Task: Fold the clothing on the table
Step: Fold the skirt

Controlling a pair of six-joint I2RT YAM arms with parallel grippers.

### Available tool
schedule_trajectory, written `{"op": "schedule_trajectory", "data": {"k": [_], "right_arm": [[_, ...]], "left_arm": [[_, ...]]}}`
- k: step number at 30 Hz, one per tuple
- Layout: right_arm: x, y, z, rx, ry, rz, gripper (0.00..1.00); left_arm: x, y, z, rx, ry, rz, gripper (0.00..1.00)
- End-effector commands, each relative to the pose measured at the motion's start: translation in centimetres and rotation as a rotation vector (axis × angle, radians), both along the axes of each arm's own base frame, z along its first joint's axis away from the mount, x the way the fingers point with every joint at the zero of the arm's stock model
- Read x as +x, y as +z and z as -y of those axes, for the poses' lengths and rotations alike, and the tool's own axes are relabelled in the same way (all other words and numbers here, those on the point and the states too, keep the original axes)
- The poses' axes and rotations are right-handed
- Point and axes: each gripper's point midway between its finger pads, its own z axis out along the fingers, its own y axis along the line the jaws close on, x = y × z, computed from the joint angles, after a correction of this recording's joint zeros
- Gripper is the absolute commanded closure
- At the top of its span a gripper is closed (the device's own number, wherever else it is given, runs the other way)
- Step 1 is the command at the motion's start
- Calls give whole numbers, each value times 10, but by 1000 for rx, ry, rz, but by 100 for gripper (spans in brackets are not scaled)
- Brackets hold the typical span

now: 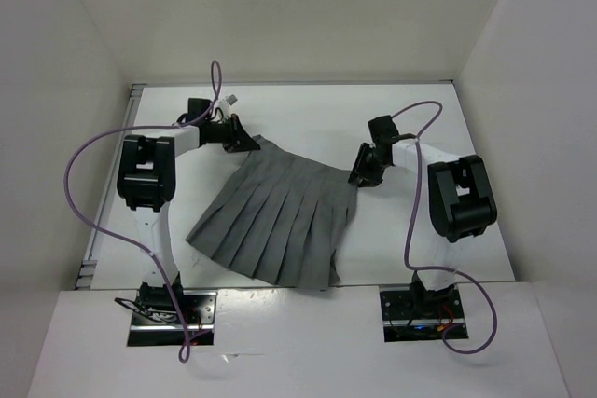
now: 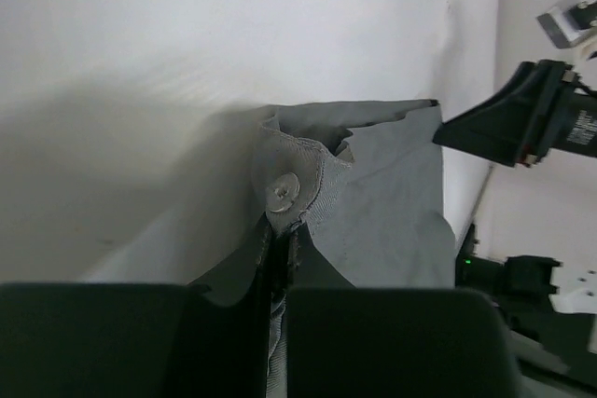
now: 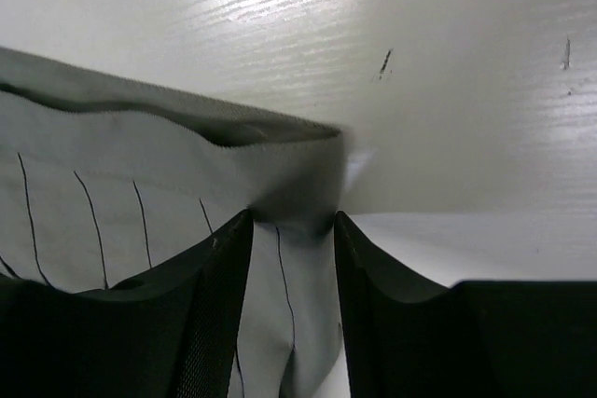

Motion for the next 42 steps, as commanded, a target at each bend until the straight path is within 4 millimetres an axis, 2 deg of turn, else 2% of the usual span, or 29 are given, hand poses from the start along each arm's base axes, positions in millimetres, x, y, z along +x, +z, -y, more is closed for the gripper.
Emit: {"op": "schedule_trajectory", "data": {"k": [1,4,8,9,10,12,13,16,17,19,20,21,22,24,25,27,28,29,31,32,33,35,36,37,38,39,40,41,42], "right_arm": [[18,-2,-5,25,-14,55,55],[25,-4,-9,39,-18,62,57],[25,-25,-16,70,0,22,64],[24,-24,-18,80,5,19,80],[23,-29,-18,77,4,6,89],[35,-19,-11,53,-18,36,100],[39,-12,-4,32,-39,53,100],[58,43,26,-58,-98,180,100],[70,69,36,-104,-121,246,100],[74,114,42,-137,-104,333,100],[86,147,42,-139,-102,406,100],[89,165,42,-143,-90,438,100],[103,203,47,-155,-87,525,100],[109,238,49,-171,-78,579,100],[118,285,53,-169,-83,678,100],[120,325,53,-167,-82,765,100],[119,355,51,-150,-72,827,100],[115,374,52,-158,-64,873,100],[107,406,52,-152,-55,949,100],[102,417,51,-154,-32,977,100],[100,419,50,-148,-25,978,100],[93,416,47,-150,20,964,100],[94,399,43,-140,42,926,100],[90,387,41,-136,54,893,100],[80,387,36,-123,71,902,100],[75,353,34,-122,90,829,100],[68,342,28,-110,113,813,100],[49,344,23,-88,125,820,100],[38,312,19,-84,150,748,100]], "left_arm": [[-4,19,-1,-120,-21,3,100],[-9,16,-7,-174,12,-40,100],[-17,3,-10,-204,37,-105,100],[-20,1,-10,-204,38,-115,100],[-18,1,-14,-204,47,-114,100],[-17,4,-21,-214,71,-118,100],[-15,11,-25,-229,73,-108,100],[-1,48,-52,-249,128,-37,100],[7,75,-58,-250,124,33,100],[13,105,-62,-264,121,84,100],[17,127,-63,-265,117,130,100],[29,156,-64,-271,112,199,100],[33,180,-64,-275,108,246,100],[46,222,-66,-286,100,332,100],[54,266,-66,-297,75,422,100],[56,307,-65,-298,56,485,100],[54,328,-65,-283,44,544,100],[47,365,-65,-266,30,613,100],[38,396,-64,-227,12,694,100],[33,402,-65,-190,12,713,100],[21,424,-59,-170,-11,780,100],[15,417,-54,-128,-24,777,100],[3,424,-47,-116,-31,794,100],[0,419,-47,-112,-31,783,100],[9,375,-42,-140,-26,679,100],[-11,378,-40,-156,-21,687,100],[-14,369,-39,-170,-20,720,100],[-20,298,-38,-207,11,523,100],[-41,295,-35,-210,-1,526,100]]}}
